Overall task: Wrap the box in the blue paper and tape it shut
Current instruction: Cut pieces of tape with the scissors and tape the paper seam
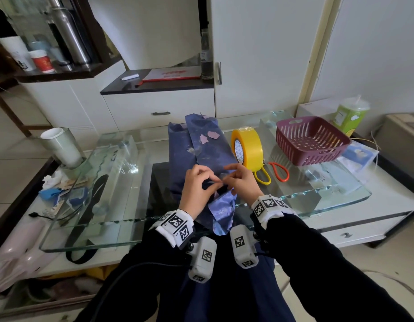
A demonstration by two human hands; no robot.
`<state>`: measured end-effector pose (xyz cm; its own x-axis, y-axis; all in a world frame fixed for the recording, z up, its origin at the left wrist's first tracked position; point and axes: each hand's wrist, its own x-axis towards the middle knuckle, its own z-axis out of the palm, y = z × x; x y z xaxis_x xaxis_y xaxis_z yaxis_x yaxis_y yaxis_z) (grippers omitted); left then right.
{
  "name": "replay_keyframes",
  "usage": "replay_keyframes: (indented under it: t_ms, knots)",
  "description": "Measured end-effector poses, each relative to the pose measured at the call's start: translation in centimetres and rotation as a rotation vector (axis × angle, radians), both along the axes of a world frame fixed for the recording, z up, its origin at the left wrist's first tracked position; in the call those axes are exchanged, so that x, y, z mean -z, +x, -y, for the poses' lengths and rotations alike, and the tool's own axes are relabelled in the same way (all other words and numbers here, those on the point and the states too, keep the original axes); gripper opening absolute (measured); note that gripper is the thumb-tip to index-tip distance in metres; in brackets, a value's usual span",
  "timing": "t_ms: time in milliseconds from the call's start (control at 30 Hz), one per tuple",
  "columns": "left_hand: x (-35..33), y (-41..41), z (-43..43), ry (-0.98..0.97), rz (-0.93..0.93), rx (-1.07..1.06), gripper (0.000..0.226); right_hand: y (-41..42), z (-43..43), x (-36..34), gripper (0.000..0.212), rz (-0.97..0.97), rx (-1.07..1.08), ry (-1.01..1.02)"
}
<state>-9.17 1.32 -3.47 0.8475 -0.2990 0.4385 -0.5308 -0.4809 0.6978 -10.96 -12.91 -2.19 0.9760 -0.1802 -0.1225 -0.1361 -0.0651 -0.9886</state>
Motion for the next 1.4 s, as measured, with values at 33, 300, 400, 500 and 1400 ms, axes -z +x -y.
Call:
replay_keyframes:
  t_ms: [33, 300, 400, 500, 1400]
  knots:
    - [0.1, 0.1, -0.2, -0.007, -0.001, 0.002, 0.004, 0.0, 0.1, -0.1, 0.021, -0.052, -0.011, 0.045]
    - [0.6, 0.7, -2.0, -0.447, -0.439, -0.050, 0.017, 0.9, 0.9, -0.6, 0.033, -0.213, -0.108, 0.487]
    - [0.7, 0.6, -2.2, -0.450, -0.549, -0.043, 0.012, 1.0, 0.5, -0.5, 0.044, -0.125, -0.136, 0.265]
    - [0.8, 0.4, -2.2, -0.520, -0.651, -0.054, 0.010, 1.1, -0.4, -0.2, 0.046, -0.053, -0.210, 0.107]
    - [3.1, -0.3, -1.8, -0.578, -0.606, -0.429, 0.026, 2.8, -3.8, 3.2, 0.030, -0.046, -0.009, -0.095]
